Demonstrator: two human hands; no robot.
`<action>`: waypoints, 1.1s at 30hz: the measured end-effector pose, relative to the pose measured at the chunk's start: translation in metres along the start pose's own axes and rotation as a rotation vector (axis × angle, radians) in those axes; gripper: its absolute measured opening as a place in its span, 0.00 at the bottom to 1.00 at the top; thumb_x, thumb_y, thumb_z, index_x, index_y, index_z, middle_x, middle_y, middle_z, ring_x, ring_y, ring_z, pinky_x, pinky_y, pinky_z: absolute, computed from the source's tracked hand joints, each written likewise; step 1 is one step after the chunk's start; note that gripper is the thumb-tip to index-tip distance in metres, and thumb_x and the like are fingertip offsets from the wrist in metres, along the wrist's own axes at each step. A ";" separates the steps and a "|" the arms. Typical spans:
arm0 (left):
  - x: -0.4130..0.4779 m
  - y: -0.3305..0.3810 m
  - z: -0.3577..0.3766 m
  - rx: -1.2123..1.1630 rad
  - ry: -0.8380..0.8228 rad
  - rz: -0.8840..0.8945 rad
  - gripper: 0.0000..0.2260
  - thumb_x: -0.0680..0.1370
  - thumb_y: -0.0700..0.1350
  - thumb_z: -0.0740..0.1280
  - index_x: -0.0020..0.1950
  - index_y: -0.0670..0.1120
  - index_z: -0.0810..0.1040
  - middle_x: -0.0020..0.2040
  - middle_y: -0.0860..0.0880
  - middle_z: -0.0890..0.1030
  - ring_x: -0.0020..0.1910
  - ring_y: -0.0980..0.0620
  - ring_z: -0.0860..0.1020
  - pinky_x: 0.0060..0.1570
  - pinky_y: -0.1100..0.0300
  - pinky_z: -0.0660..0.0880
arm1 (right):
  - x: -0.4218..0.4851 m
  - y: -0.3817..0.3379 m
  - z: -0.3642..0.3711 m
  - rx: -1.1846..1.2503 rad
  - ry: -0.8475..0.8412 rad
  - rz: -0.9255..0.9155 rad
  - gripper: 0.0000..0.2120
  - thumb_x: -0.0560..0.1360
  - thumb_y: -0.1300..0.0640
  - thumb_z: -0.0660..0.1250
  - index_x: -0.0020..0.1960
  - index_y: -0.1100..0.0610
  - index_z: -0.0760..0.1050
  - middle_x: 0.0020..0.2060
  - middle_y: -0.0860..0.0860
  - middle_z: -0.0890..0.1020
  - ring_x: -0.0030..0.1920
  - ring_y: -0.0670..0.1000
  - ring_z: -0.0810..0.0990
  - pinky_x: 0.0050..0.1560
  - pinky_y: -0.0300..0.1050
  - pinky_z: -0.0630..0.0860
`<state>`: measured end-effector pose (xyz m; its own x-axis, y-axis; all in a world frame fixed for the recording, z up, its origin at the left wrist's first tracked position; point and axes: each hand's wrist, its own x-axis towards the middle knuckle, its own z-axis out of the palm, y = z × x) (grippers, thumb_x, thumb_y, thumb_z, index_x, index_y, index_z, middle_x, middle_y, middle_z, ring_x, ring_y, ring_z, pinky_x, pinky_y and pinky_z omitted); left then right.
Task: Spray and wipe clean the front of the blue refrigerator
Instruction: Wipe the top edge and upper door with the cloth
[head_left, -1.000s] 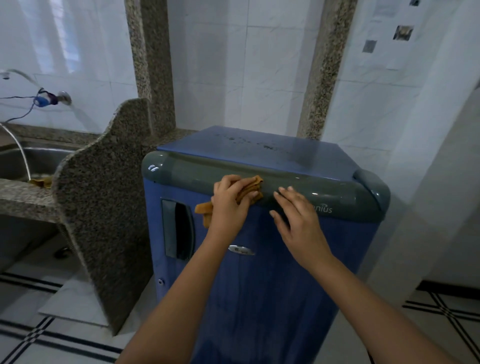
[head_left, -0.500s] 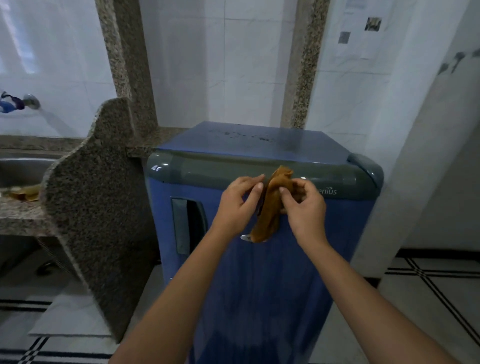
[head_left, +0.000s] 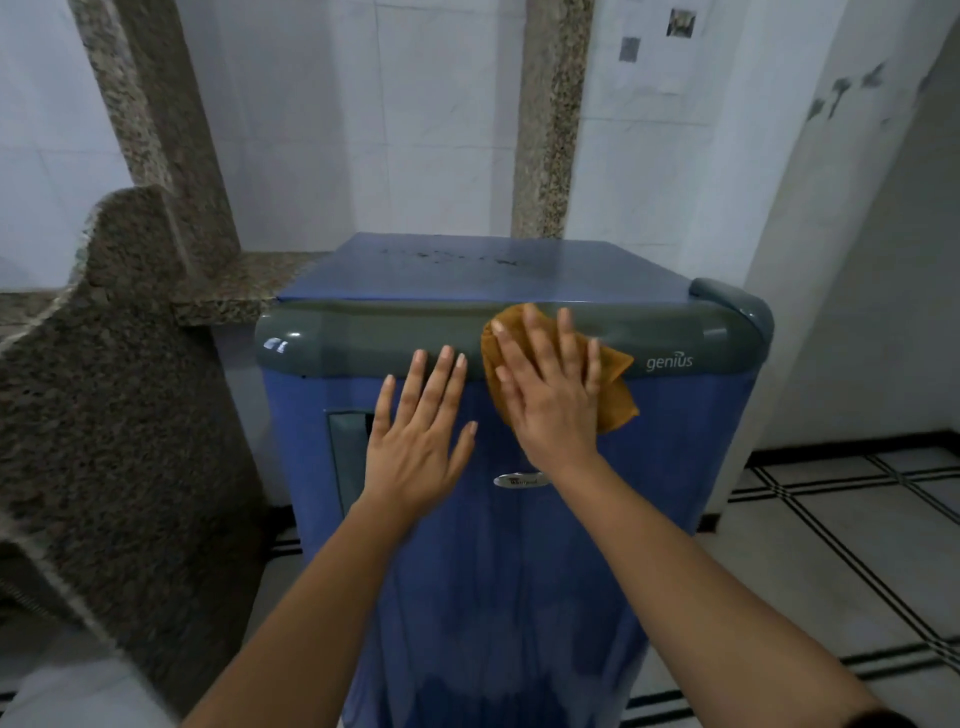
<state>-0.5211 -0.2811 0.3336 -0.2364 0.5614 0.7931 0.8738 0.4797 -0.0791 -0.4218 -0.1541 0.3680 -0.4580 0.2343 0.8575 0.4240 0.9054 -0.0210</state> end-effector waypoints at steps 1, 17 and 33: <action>0.001 0.001 0.005 0.001 0.026 0.002 0.26 0.80 0.57 0.43 0.76 0.48 0.45 0.77 0.53 0.40 0.75 0.53 0.43 0.72 0.53 0.41 | -0.001 -0.002 0.007 -0.032 0.011 -0.051 0.20 0.81 0.46 0.47 0.73 0.43 0.54 0.73 0.48 0.61 0.74 0.52 0.50 0.71 0.56 0.45; 0.012 0.053 0.056 0.083 0.312 0.002 0.28 0.80 0.58 0.42 0.76 0.45 0.47 0.76 0.52 0.39 0.75 0.53 0.44 0.72 0.52 0.42 | -0.043 0.090 0.031 -0.157 0.335 -0.050 0.25 0.80 0.44 0.48 0.75 0.46 0.48 0.75 0.43 0.49 0.75 0.51 0.47 0.71 0.57 0.48; 0.002 0.074 0.080 0.129 0.388 0.116 0.31 0.79 0.60 0.40 0.75 0.42 0.55 0.75 0.46 0.56 0.74 0.50 0.54 0.70 0.48 0.48 | -0.064 0.099 0.044 -0.145 0.366 -0.215 0.24 0.80 0.43 0.43 0.74 0.50 0.53 0.74 0.48 0.57 0.74 0.54 0.51 0.70 0.60 0.51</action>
<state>-0.4909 -0.1900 0.2811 0.0594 0.3329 0.9411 0.8192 0.5224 -0.2365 -0.3852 -0.0643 0.2880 -0.2522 -0.1178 0.9605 0.4668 0.8546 0.2274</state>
